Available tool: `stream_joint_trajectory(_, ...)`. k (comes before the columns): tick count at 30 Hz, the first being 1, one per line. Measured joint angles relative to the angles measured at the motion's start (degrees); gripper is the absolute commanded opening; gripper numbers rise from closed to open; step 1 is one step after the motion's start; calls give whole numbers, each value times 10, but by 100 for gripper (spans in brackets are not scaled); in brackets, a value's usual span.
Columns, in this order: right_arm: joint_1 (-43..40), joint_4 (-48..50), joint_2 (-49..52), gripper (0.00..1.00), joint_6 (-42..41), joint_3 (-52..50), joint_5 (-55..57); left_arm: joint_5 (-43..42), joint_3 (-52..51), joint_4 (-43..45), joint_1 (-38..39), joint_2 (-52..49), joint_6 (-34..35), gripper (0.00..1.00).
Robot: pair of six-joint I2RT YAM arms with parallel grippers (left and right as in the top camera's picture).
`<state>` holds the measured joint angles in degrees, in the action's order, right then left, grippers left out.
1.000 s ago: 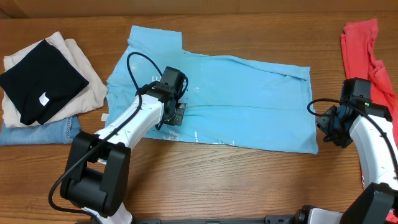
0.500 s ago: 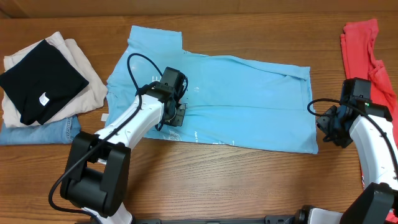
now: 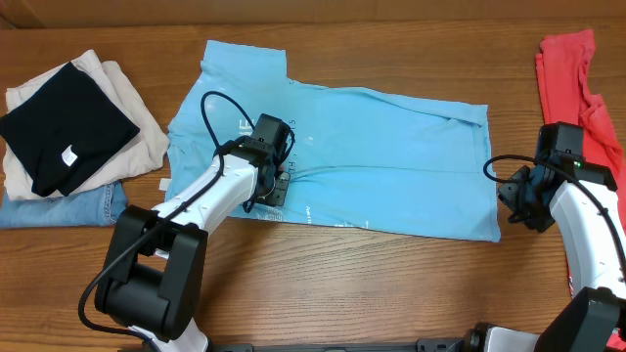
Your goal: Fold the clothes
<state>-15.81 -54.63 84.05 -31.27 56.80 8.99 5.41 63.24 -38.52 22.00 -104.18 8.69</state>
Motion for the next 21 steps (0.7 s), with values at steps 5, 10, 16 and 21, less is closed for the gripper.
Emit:
stream_joint_trajectory(5, 0, 0, 0, 36, 0, 0, 0, -5, 0, -2, 0, 0, 0, 40)
stream_joint_trajectory(10, 0, -3, 0, 36, 0, 0, 0, -40, 0, -20, 0, 0, 2, 48)
stream_joint_trajectory(16, 0, -26, 0, 36, 0, 0, 0, -50, 0, -38, 0, 0, 4, 42)
stream_joint_trajectory(21, 0, -34, 0, 36, 11, 0, -16, -22, 24, -75, -2, 3, 12, 54)
